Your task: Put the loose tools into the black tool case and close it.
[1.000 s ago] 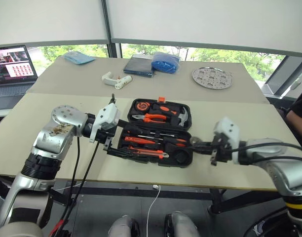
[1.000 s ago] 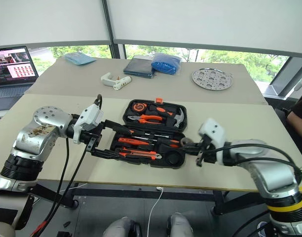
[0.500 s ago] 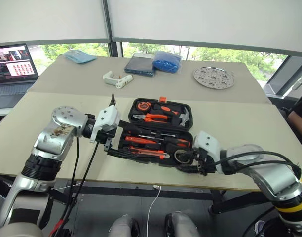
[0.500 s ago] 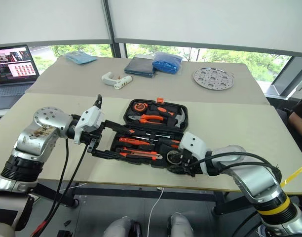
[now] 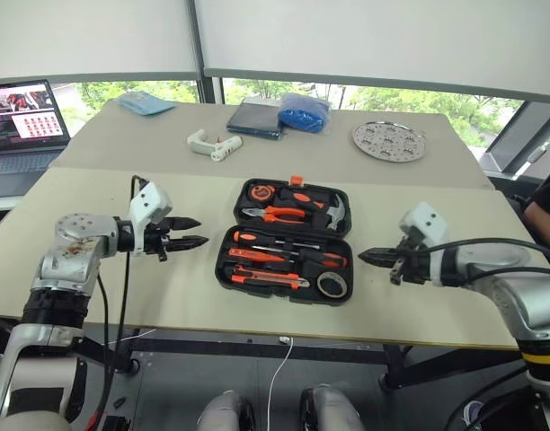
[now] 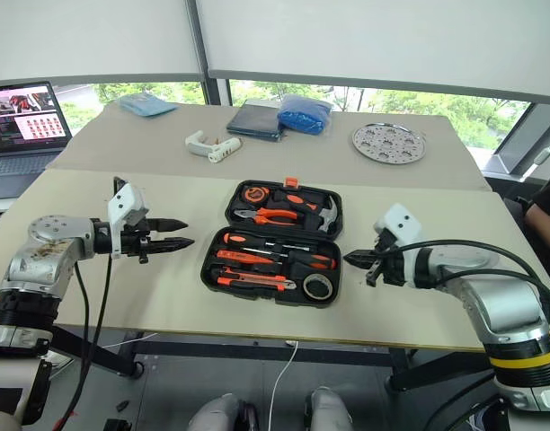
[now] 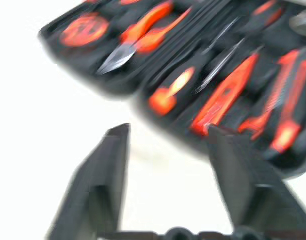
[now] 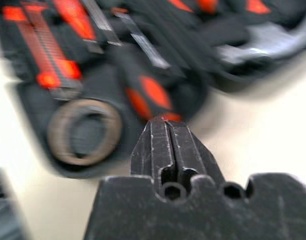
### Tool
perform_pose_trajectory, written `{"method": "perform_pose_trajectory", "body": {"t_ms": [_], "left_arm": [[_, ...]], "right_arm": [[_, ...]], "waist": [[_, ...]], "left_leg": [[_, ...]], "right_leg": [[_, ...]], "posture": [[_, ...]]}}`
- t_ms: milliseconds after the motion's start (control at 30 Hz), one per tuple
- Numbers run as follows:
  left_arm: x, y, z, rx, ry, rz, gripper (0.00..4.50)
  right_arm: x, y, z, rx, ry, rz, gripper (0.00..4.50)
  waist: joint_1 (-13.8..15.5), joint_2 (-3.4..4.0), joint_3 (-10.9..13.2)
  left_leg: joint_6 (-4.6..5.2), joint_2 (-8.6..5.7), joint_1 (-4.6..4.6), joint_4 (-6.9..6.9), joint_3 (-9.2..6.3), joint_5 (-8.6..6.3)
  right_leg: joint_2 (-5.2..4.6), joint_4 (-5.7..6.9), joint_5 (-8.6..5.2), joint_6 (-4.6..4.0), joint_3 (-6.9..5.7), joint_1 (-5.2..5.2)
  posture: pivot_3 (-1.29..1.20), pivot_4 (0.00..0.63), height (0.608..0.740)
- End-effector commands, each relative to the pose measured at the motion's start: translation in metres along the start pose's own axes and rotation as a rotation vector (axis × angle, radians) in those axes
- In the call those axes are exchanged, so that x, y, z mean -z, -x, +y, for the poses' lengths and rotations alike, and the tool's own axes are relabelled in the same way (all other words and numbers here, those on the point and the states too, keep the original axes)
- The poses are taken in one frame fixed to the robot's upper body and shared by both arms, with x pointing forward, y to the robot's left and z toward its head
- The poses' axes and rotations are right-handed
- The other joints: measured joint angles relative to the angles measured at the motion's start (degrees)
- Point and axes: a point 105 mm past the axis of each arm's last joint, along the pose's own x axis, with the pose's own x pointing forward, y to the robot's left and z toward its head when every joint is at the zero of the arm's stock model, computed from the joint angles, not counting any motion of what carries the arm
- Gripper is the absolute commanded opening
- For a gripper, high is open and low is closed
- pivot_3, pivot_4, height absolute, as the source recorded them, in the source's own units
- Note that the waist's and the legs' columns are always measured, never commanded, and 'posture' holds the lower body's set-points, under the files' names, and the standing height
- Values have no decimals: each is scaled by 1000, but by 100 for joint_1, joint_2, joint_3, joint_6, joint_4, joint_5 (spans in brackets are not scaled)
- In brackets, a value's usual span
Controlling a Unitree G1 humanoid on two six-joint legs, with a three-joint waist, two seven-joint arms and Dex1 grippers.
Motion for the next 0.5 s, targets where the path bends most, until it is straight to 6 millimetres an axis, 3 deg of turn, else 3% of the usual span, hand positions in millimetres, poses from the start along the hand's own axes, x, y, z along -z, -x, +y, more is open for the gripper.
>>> {"method": "perform_pose_trajectory", "body": {"t_ms": [33,67,133,300,500], "left_arm": [[0,-17,-4,14,-59,5,818],[1,-22,-5,24,-62,4,357],[0,-33,-11,54,-50,-5,35],[-5,-48,-31,170,-39,-28,35],[3,-34,-67,362,-83,25,35]], "right_arm": [[4,-9,-7,25,85,-14,0],[6,-12,-7,19,99,-16,0],[7,-21,-3,-4,149,-28,0],[-1,-34,19,-126,236,-106,0],[0,-24,51,-296,294,-110,0]], "waist": [[12,0,0],[11,0,0],[1,0,0],[-37,0,0],[-44,1,0]], "left_leg": [[0,-1,-1,0,0,0],[0,-2,0,0,2,0],[-1,-2,-1,0,3,0],[-2,-1,0,0,7,1],[-2,-1,1,-2,7,1]], "right_leg": [[-1,0,0,1,-1,0],[-1,1,0,1,-1,0],[0,1,-1,1,0,0],[1,6,-1,1,1,-2],[1,9,-3,1,3,-5]], "posture": [[0,150,718],[0,150,718],[0,150,718],[0,150,718],[0,150,718]]}}
